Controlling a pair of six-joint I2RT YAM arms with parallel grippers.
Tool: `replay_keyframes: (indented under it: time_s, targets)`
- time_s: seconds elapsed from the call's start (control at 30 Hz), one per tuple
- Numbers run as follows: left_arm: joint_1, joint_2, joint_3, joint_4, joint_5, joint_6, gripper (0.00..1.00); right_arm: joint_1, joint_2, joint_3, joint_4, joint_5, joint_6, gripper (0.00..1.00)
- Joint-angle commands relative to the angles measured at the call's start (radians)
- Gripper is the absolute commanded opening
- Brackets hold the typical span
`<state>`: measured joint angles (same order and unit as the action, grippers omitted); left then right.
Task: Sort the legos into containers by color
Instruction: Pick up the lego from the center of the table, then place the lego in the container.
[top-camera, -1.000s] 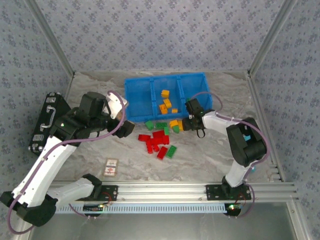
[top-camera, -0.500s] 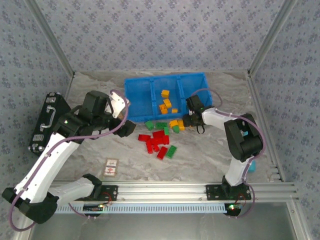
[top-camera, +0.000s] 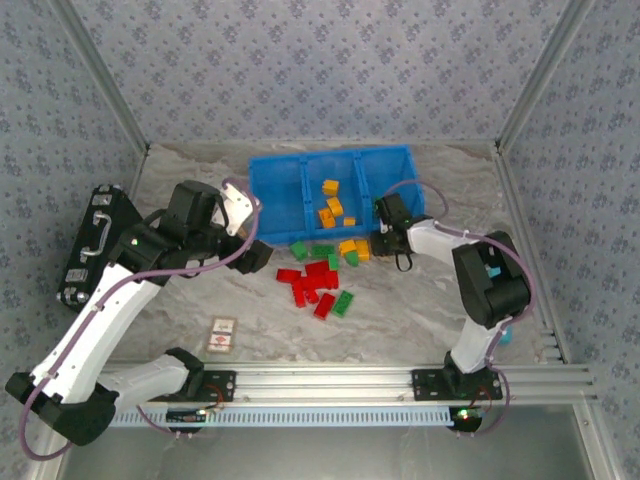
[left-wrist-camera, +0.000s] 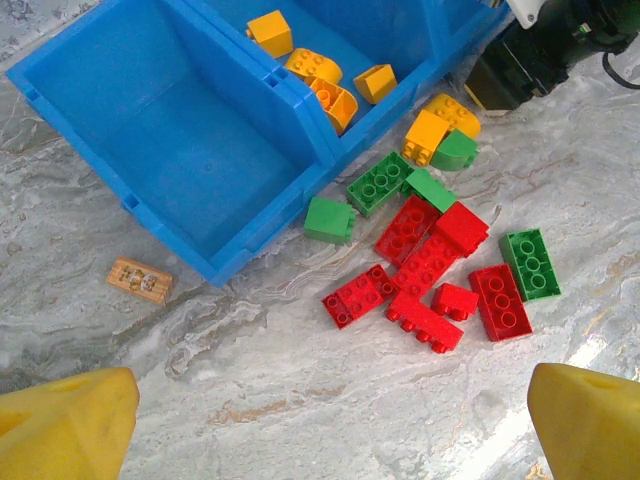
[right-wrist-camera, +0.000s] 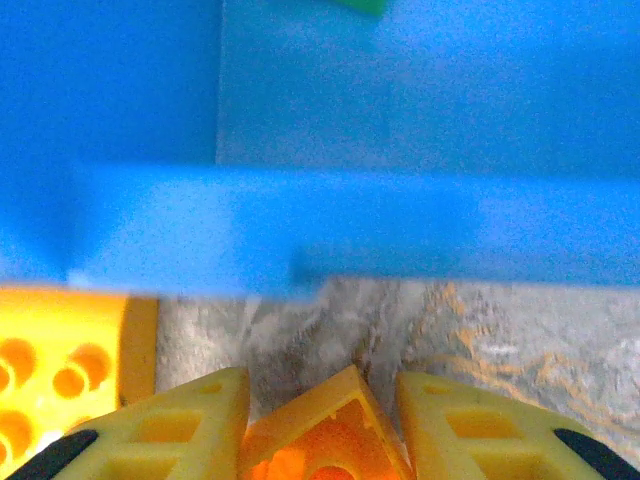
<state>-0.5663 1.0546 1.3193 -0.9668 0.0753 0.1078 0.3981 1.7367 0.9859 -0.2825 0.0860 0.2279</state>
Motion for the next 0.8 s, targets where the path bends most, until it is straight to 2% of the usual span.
replay_keyframes:
  time_s: [0.0,0.2,0.3,0.47,0.77]
  targets:
    - [0.006,-0.020,0.020,0.014,0.021,0.010,1.00,0.012,-0.067,-0.038,-0.085,-0.002,0.029,0.34]
    - [0.005,-0.042,-0.002,0.034,0.026,0.021,1.00,0.062,-0.193,0.008,-0.171,0.021,0.049,0.34]
    - [0.005,-0.050,-0.005,0.039,0.022,0.028,1.00,0.091,-0.190,0.090,-0.178,0.015,0.047,0.34]
    - [0.006,-0.087,-0.019,0.061,0.012,0.030,1.00,0.131,-0.077,0.262,-0.118,0.018,0.027,0.37]
    - [0.009,-0.098,-0.011,0.051,0.014,0.026,1.00,0.110,0.220,0.590,-0.032,-0.012,-0.001,0.36]
